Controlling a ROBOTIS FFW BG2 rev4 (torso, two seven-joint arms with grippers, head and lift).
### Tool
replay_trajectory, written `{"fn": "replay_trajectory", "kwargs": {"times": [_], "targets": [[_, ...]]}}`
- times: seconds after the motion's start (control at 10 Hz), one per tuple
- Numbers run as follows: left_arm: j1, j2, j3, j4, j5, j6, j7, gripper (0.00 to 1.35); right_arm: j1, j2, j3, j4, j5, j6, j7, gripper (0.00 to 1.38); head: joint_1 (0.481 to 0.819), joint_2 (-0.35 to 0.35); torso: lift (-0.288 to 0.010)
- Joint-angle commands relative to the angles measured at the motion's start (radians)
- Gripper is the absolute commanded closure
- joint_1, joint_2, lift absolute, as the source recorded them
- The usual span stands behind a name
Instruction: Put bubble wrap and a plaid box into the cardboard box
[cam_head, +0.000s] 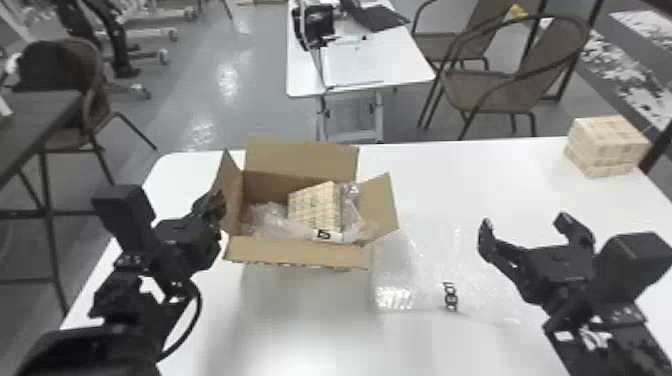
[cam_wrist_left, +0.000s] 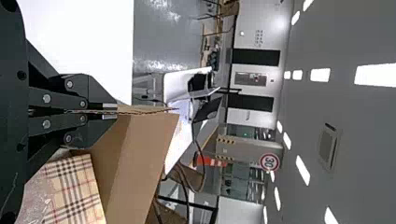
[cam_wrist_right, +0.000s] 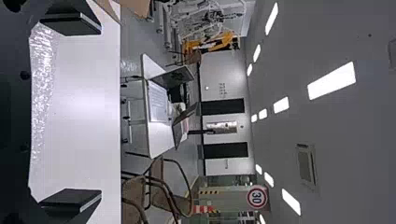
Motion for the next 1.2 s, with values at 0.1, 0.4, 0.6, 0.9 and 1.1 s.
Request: {"fn": "replay_trajectory", "kwargs": {"times": [0.1,0.4,0.6,0.9,1.1], "targets": [[0.000,-0.003,0.029,0.037,0.066,0.011,0.012,1.23,0.025,0.002,0.000,0.003,0.012,-0.009,-0.013,0.07,0.695,0.115,-0.109],[-0.023,-0.003,0.047,0.046,0.100,0.031,0.052,1.23,0.027,0.002,0.001,0.008,0.021,-0.005,-0.013,0.07,0.695,0.133,-0.109],[-0.045,-0.003,0.056,0.094,0.174,0.032,0.103,1.23,0.027,0.002,0.001,0.006,0.032,0.000,-0.013,0.07,0.695,0.143,-0.109],[-0.048,-0.003,0.041,0.157,0.286,-0.031,0.213,1.22,0.025,0.002,0.001,0.000,0.042,0.009,-0.012,0.07,0.695,0.154,-0.109],[-0.060,-0.003,0.036,0.204,0.321,-0.134,0.273,1.22,0.024,0.002,0.006,-0.002,0.046,0.020,-0.012,0.07,0.695,0.166,-0.109]]}}
